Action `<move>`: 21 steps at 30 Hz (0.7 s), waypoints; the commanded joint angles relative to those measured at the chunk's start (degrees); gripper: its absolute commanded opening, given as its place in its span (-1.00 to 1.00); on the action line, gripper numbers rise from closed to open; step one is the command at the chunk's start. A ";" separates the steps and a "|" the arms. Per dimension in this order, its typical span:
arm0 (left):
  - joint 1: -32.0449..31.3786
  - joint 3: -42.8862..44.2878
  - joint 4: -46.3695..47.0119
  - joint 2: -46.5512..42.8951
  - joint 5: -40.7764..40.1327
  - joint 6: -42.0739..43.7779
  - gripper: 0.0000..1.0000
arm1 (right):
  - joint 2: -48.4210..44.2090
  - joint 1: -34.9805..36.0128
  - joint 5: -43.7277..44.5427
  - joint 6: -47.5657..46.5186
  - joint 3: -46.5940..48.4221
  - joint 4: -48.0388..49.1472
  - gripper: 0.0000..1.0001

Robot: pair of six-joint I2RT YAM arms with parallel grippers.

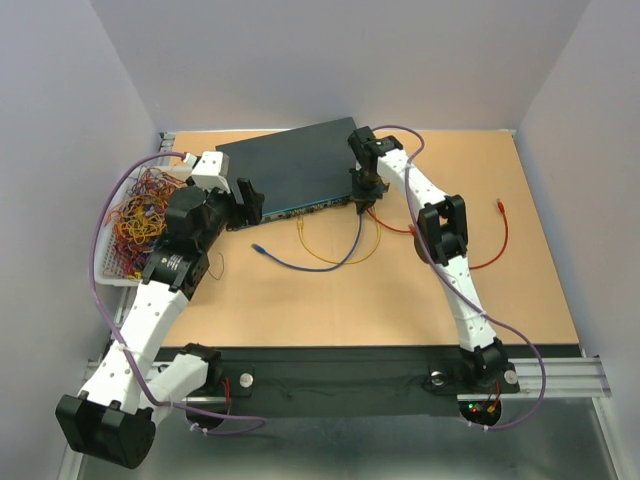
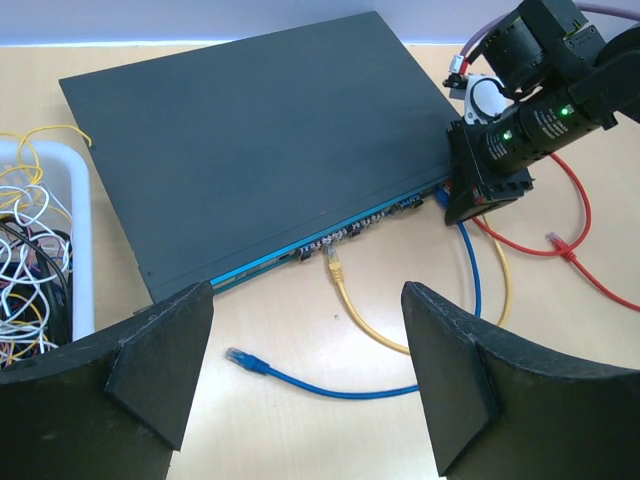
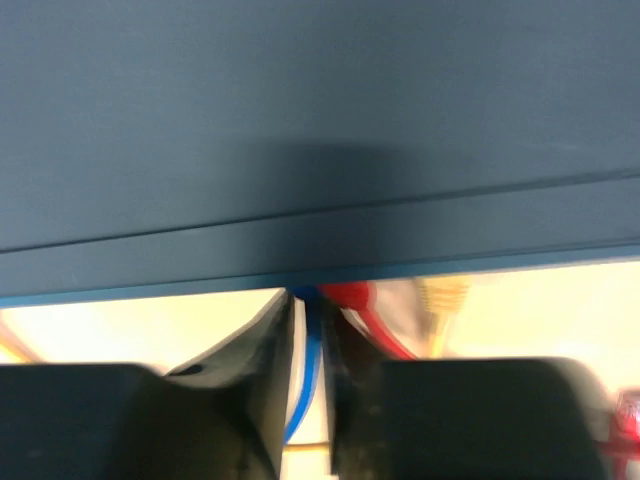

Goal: Insert the plug into the switch port

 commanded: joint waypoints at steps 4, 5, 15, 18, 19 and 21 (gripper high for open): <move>-0.01 -0.47 1.26 0.06 -0.78 0.89 0.74 | 7.24 -6.28 20.23 -5.61 -0.15 46.23 -0.23; -0.01 -0.47 1.26 0.06 -0.87 0.89 0.74 | 6.98 -6.19 19.97 -5.61 -0.51 46.41 -0.19; 0.52 -0.64 1.44 -0.46 -0.43 0.80 0.73 | -4.00 -4.26 18.82 -5.52 -17.72 49.58 0.00; 0.52 -0.55 1.52 -0.64 -0.52 0.72 0.73 | -8.57 -4.17 19.43 -4.48 -24.64 50.72 -0.01; 0.52 -0.64 1.52 -0.64 -0.43 0.72 0.73 | -9.62 -4.08 19.96 -4.56 -26.25 51.51 -0.01; 0.52 -0.73 1.61 -0.73 -0.25 0.63 0.73 | -12.17 -4.08 20.66 -4.21 -30.19 52.39 -0.02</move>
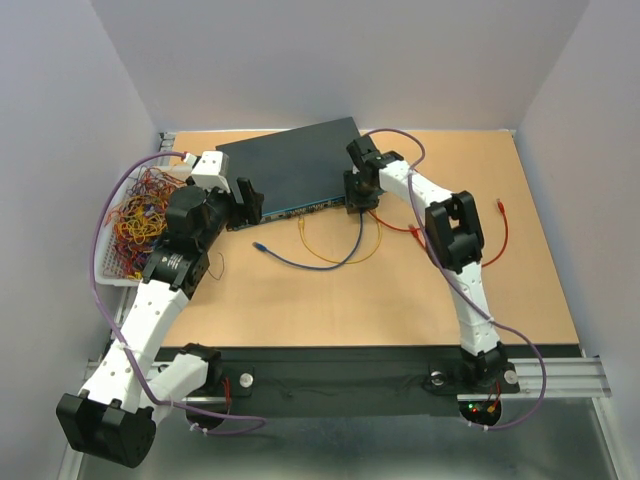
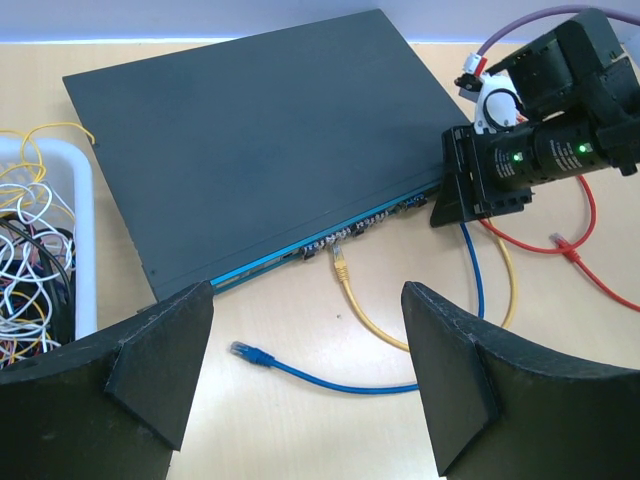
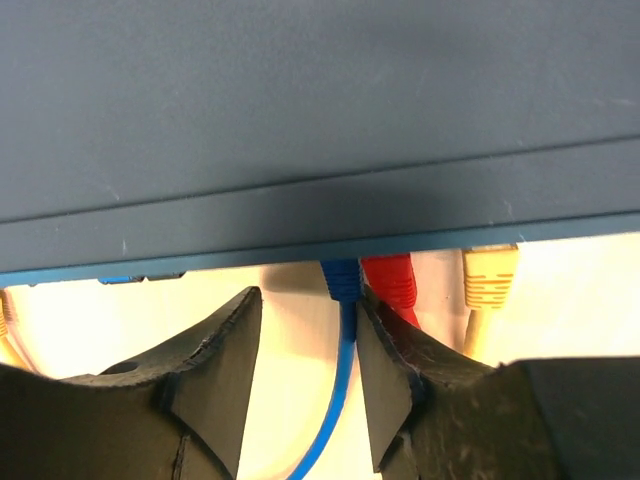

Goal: Insert the plug into the switch port

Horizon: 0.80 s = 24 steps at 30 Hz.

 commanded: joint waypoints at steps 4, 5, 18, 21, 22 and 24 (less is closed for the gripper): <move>0.23 -0.73 1.70 -1.16 0.18 0.72 0.72 | -2.88 -5.81 19.56 -3.84 -9.11 31.96 -0.07; 0.32 -0.73 1.70 -1.25 0.18 0.63 0.72 | -3.50 -5.81 19.90 -3.75 -10.43 32.14 -0.07; 0.23 -0.82 1.79 -0.99 0.45 0.45 0.69 | -10.62 -3.35 24.38 -4.45 -19.13 34.07 -0.08; 0.32 -0.82 1.79 -0.81 0.71 0.45 0.70 | -11.76 -2.38 26.67 -5.15 -20.19 34.07 -0.06; 0.32 -0.82 1.79 -0.90 0.80 0.45 0.69 | -12.03 -1.95 27.11 -5.24 -20.80 34.16 -0.06; 0.23 -0.82 1.79 -0.73 0.89 0.37 0.69 | -12.82 -1.42 27.99 -5.59 -21.42 34.16 -0.06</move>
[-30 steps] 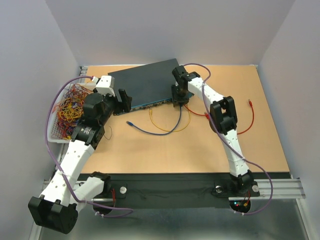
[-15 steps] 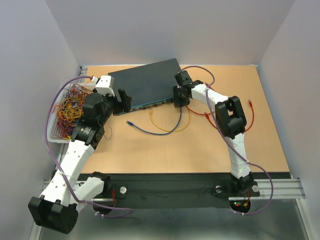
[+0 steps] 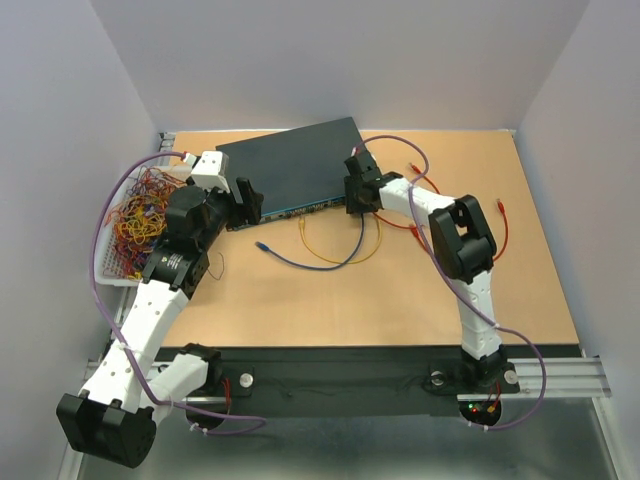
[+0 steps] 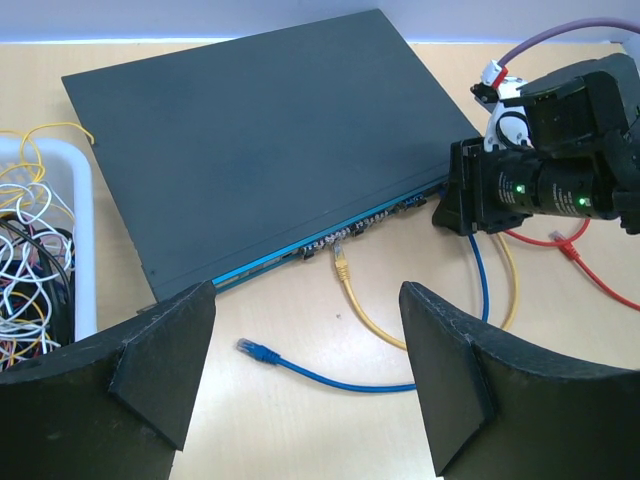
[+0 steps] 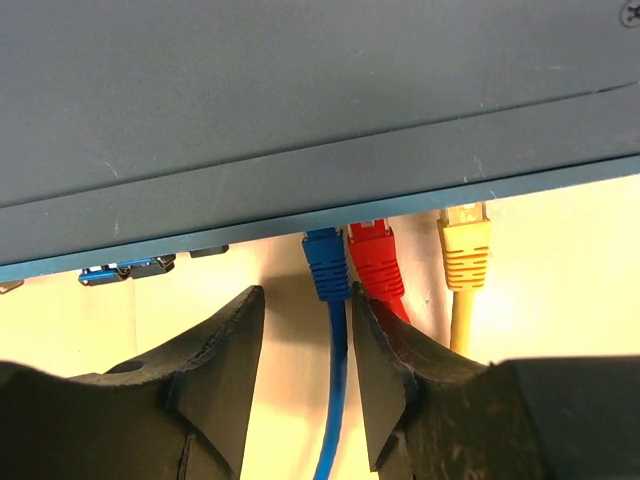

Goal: Insert the plug into the switch port

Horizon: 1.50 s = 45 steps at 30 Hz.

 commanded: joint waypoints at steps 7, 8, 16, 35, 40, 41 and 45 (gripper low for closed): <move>0.21 -0.91 1.88 -0.44 0.67 0.39 0.69 | -5.31 -2.61 20.58 -4.43 -3.19 13.13 -0.10; 0.12 -0.99 1.88 -0.44 0.76 0.39 0.69 | -5.58 -2.61 20.75 -4.44 -3.28 13.14 -0.11; 0.12 -0.99 1.88 -0.17 0.76 0.30 0.68 | -7.69 -2.52 19.53 -3.91 -5.56 13.22 -0.26; 0.12 -0.99 1.96 0.18 1.20 0.30 0.67 | -12.34 0.20 14.61 -1.62 -14.52 15.68 -0.42; 0.12 -0.90 1.88 0.18 1.37 0.30 0.67 | -17.97 4.41 14.69 -1.89 -18.30 18.41 -0.42; 0.12 -0.82 1.96 0.18 1.29 0.30 0.67 | -18.32 4.68 14.78 -1.80 -18.65 18.32 -0.42; 0.12 -0.99 1.96 0.09 1.29 0.21 0.67 | -18.76 5.04 14.07 -0.22 -20.41 18.32 -0.42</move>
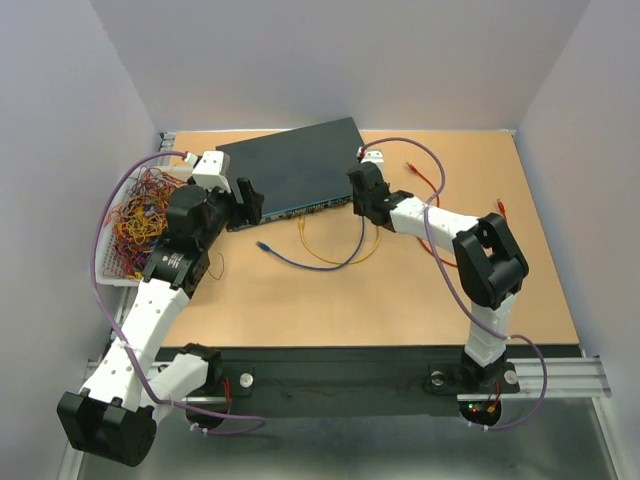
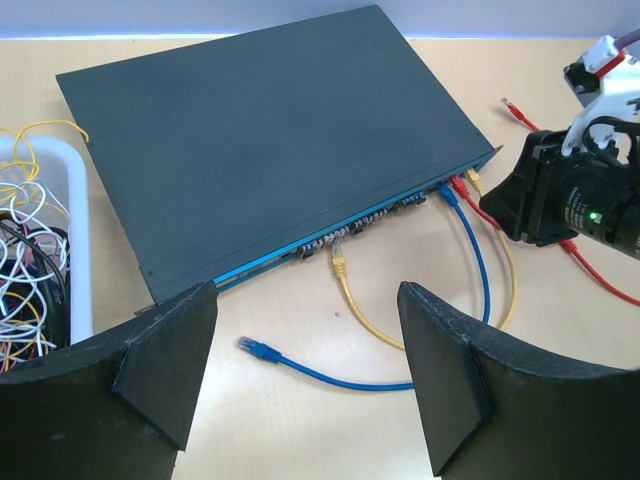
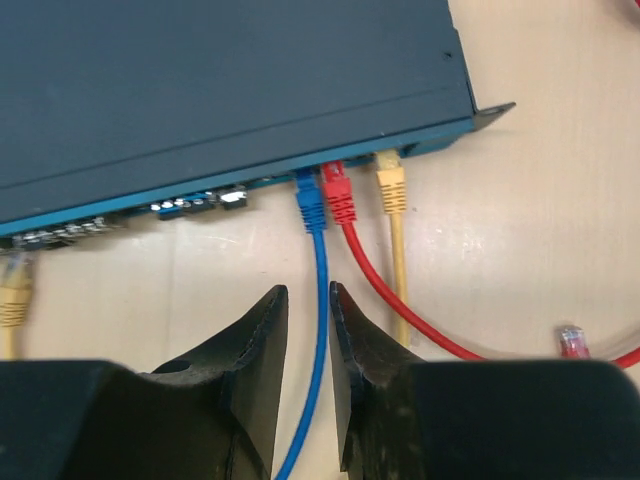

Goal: Insert the plug into the switch port

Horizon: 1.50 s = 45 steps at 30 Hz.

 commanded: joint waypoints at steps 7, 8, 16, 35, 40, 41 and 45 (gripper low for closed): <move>0.21 -1.08 2.03 -0.33 1.11 0.12 0.66 | -1.32 0.08 -0.42 2.94 -3.49 3.53 -0.42; 0.12 -1.08 2.12 -0.24 1.11 0.12 0.66 | -0.97 0.16 -0.51 3.03 -3.49 3.61 -0.42; 0.12 -1.08 2.03 -0.15 0.85 0.12 0.66 | 1.14 0.16 -2.00 3.91 -2.79 3.52 -0.42; 0.21 -0.99 1.94 0.29 0.67 0.30 0.65 | 7.38 -0.01 -0.95 3.38 0.90 3.61 -0.99; 0.12 -1.08 1.86 0.29 0.15 0.39 0.66 | 9.58 -0.36 0.28 2.94 3.62 3.53 -0.99; 0.12 -1.17 1.85 0.29 0.06 0.39 0.65 | 10.28 -0.88 0.28 3.03 4.59 3.61 -0.99; 0.12 -1.08 1.77 0.55 -0.03 0.47 0.66 | 12.21 -2.91 0.72 2.85 7.92 3.61 -0.99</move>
